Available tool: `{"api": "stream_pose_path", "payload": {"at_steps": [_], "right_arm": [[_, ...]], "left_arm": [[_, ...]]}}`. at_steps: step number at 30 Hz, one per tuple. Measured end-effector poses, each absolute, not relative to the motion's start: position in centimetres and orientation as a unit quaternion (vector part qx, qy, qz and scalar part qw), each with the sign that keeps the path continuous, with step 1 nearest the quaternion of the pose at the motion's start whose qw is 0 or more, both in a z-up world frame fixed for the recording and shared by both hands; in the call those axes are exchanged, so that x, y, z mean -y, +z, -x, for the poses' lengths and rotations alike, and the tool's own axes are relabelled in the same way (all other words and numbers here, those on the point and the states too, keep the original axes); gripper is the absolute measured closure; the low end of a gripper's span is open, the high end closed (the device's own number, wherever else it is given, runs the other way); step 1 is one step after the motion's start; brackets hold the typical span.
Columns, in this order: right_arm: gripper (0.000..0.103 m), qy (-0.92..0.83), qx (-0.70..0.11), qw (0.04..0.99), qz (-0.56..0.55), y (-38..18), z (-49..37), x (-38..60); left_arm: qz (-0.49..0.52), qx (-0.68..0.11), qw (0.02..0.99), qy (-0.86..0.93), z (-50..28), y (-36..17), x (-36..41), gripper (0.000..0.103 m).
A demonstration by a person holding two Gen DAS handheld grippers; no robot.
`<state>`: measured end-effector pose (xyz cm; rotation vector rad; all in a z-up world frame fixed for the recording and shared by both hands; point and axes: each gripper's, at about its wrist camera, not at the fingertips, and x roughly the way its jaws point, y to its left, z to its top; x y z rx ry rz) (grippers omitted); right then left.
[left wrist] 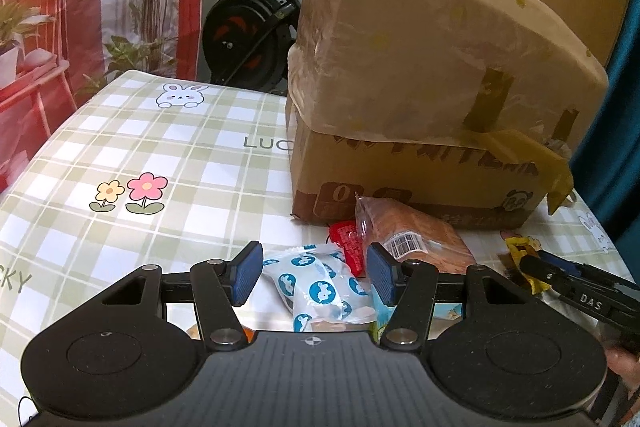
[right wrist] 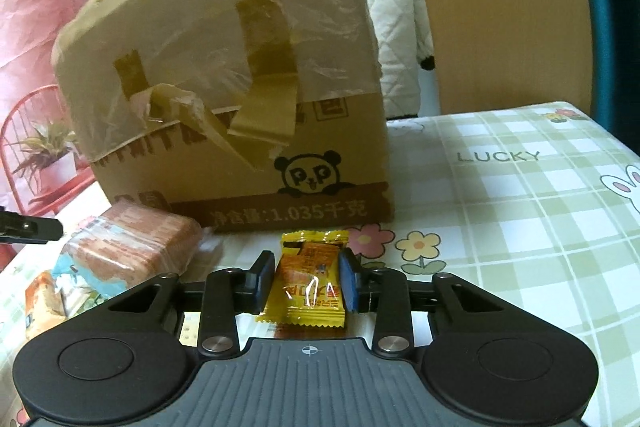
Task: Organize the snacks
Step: 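Close the right tool on the yellow wrapped candy, then grasp the blue-and-white wrapped snack with the left tool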
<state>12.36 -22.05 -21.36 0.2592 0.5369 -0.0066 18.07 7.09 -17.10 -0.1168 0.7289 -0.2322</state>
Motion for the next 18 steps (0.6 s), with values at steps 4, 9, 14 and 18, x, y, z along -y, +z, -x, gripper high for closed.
{"api": "stream_pose_path", "payload": {"at_steps": [4,9,14,18], "right_arm": [[0.071,0.003,-0.259,0.957,-0.127,-21.2,-12.2,21.9],[0.071,0.007,-0.252,0.959,-0.133,-21.2,-11.9,22.1],[0.071,0.010,-0.249,0.959,-0.136,-21.3,-11.9,22.1],[0.071,0.011,-0.249,0.959,-0.137,-21.2,-11.9,22.0]], "left_arm": [[0.058,-0.360,0.926,-0.103,-18.5,-17.3,-6.8,0.044],[0.048,-0.360,0.926,-0.101,-18.0,-17.6,-6.8,0.046],[0.041,-0.371,0.923,-0.097,-17.6,-18.4,-7.2,0.051],[0.041,-0.353,0.929,-0.103,-18.4,-18.0,-6.6,0.051]]}}
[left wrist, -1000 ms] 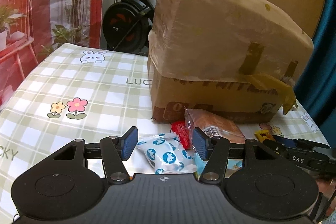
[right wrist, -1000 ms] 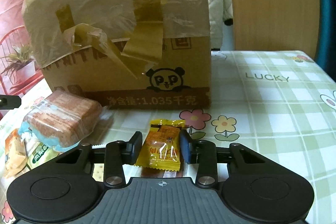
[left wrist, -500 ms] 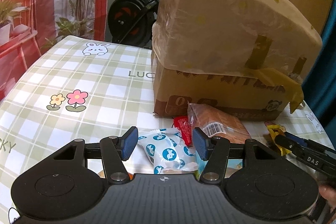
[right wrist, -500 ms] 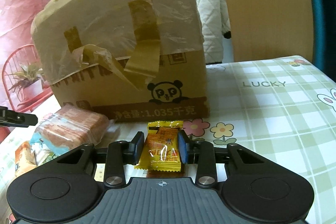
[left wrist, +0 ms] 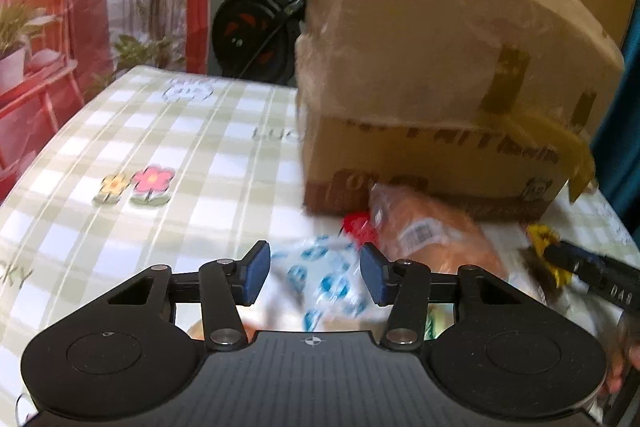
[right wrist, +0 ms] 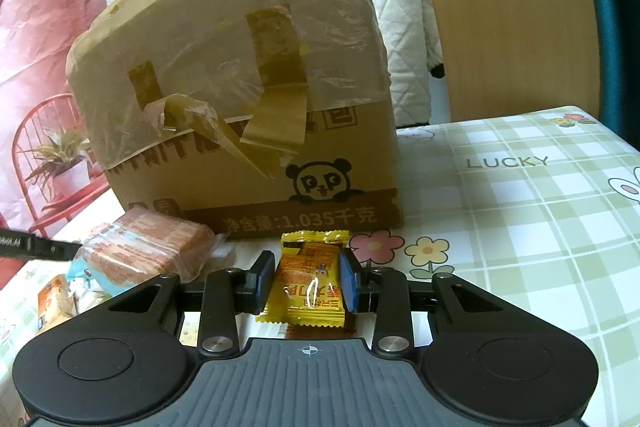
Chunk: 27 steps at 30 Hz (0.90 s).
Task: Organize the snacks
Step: 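Grasp the blue-and-white wrapped snack with the left tool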
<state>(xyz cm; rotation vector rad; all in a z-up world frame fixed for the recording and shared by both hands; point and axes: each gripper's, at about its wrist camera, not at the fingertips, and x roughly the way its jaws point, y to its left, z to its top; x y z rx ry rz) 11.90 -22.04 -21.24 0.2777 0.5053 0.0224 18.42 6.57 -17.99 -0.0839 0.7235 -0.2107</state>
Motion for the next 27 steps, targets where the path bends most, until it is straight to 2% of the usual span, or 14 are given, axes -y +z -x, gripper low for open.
{"api": "stream_pose_path", "payload": {"at_steps": [15,27], "right_arm": [[0.071,0.009,-0.249,0.957,-0.147,-21.3,-11.8,22.2],[0.071,0.008,-0.247,0.957,-0.154,-21.4,-11.7,22.0]], "left_arm": [[-0.049,-0.381,0.906,-0.178,-20.3,-20.0,0.9,0.050],[0.050,-0.371,0.912,-0.166,-20.8,-18.7,-3.9,0.051]]}}
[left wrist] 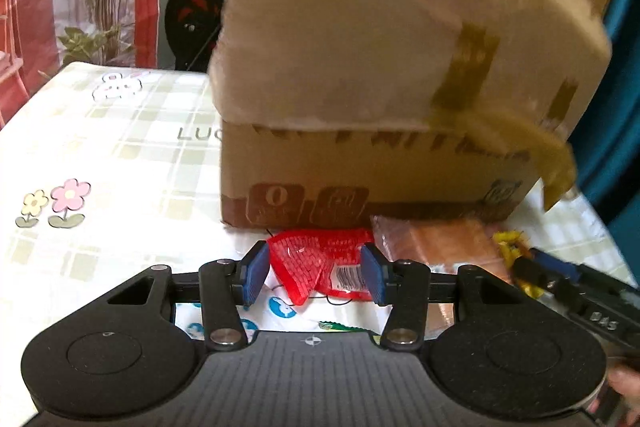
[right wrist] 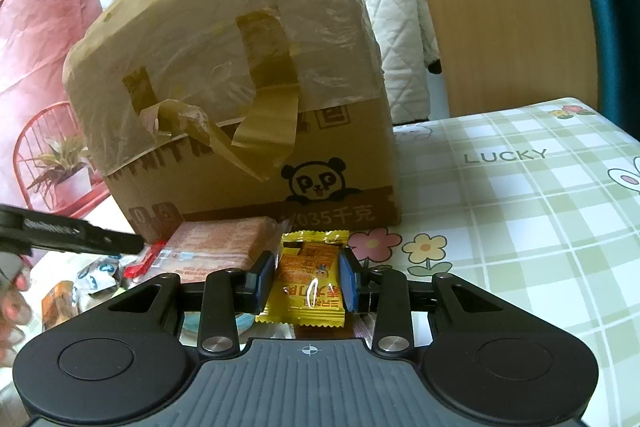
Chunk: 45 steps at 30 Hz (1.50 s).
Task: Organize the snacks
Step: 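Grasp the blue-and-white wrapped snack with the left tool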
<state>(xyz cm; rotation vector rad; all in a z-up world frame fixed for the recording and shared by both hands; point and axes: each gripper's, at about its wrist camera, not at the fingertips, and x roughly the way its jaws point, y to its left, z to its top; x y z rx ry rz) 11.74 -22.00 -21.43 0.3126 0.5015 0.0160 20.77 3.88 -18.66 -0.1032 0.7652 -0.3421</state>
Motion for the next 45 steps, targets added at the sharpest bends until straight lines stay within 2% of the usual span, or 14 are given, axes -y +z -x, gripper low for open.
{"api": "stream_pose_path", "payload": {"at_steps": [4,12,16,22,37,45], "right_arm": [[0.071,0.009,-0.247,0.956,-0.158,-21.5,-11.7,22.0],[0.071,0.009,-0.247,0.955,-0.161,-21.4,-11.6,22.0],[0.071,0.010,-0.249,0.956,-0.158,-21.4,-11.6,21.9],[0.071,0.016,-0.253,0.954,-0.161,-21.4,-11.7,21.8],[0.071,0.017,-0.250,0.953,-0.168,-21.4,-11.7,21.8],[0.071,0.018,-0.250,0.953,-0.168,-21.4,-11.6,21.7]], "left_arm": [[0.055,-0.367,0.912,-0.177,-20.6,-18.1,-6.5,0.051],[0.099,-0.414,0.895,-0.137,-21.5,-19.8,-9.1,0.050],[0.133,-0.427,0.888,-0.104,-21.0,-19.8,-9.0,0.040],[0.166,-0.448,0.877,-0.058,-21.4,-19.8,-8.2,0.036],[0.173,-0.441,0.878,-0.061,-20.5,-19.1,-8.5,0.036],[0.231,-0.451,0.858,-0.085,-18.3,-17.8,-8.8,0.036]]}}
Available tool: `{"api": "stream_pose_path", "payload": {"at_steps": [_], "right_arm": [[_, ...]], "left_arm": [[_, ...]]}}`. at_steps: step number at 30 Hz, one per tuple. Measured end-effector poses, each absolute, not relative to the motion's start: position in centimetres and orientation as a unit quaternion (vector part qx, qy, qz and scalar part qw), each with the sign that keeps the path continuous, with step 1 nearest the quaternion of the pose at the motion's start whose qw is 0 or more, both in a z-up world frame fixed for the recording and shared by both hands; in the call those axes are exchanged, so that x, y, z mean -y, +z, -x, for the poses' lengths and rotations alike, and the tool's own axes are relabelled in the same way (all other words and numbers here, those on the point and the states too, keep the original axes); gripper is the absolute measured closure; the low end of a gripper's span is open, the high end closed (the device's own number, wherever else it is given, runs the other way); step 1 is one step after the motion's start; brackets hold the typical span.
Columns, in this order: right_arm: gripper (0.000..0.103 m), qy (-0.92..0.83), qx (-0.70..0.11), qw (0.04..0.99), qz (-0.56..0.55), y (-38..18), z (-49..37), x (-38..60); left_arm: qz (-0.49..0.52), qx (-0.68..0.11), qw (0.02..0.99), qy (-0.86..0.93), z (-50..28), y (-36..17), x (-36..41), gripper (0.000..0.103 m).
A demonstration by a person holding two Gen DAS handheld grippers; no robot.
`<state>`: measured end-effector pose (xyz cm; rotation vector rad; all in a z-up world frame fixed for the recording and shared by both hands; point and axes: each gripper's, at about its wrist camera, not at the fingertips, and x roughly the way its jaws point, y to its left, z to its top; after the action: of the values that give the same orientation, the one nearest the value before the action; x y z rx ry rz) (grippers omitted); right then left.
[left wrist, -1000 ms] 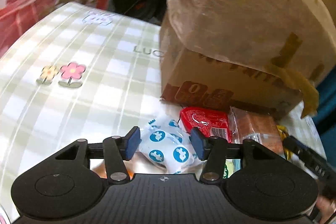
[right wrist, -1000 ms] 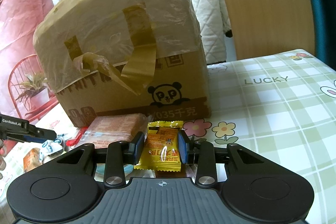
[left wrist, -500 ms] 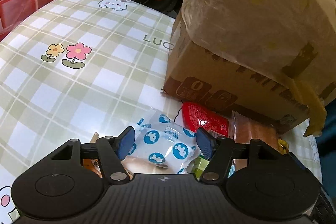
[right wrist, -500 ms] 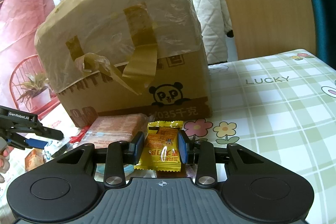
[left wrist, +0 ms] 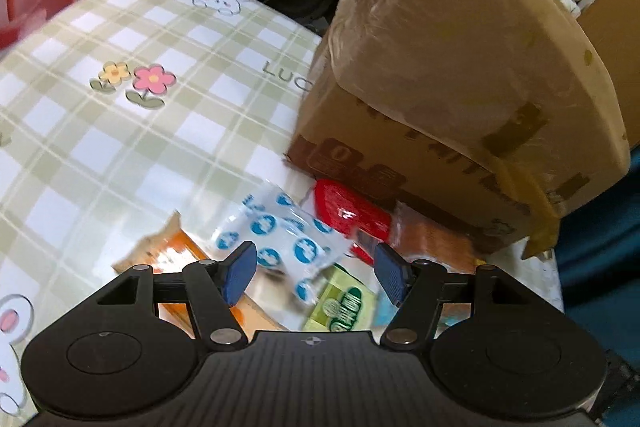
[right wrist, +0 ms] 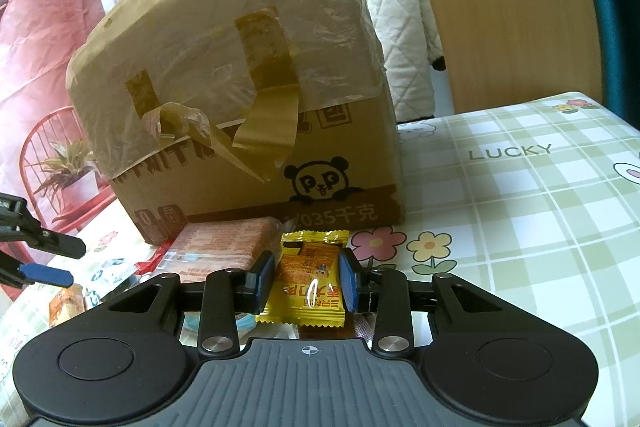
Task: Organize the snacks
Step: 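Grasp the blue-and-white wrapped snack with the left tool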
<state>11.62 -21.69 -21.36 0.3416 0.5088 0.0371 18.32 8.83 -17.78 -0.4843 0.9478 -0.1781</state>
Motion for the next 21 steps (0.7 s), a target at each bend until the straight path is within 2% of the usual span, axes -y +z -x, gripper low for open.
{"api": "stream_pose_path", "payload": {"at_steps": [8,19,21], "right_arm": [[0.071,0.018,-0.248,0.953,-0.171,-21.4,-11.6,21.8],[0.071,0.020,-0.251,0.952,-0.173,-21.4,-11.7,21.9],[0.071,0.020,-0.251,0.952,-0.173,-21.4,-11.7,21.9]], "left_arm": [[0.227,-0.447,0.863,-0.065,-19.9,-19.2,-7.7,0.036],[0.047,-0.414,0.908,-0.047,-21.1,-20.7,-3.3,0.038],[0.043,-0.413,0.908,-0.046,-21.1,-21.2,-3.0,0.043]]}}
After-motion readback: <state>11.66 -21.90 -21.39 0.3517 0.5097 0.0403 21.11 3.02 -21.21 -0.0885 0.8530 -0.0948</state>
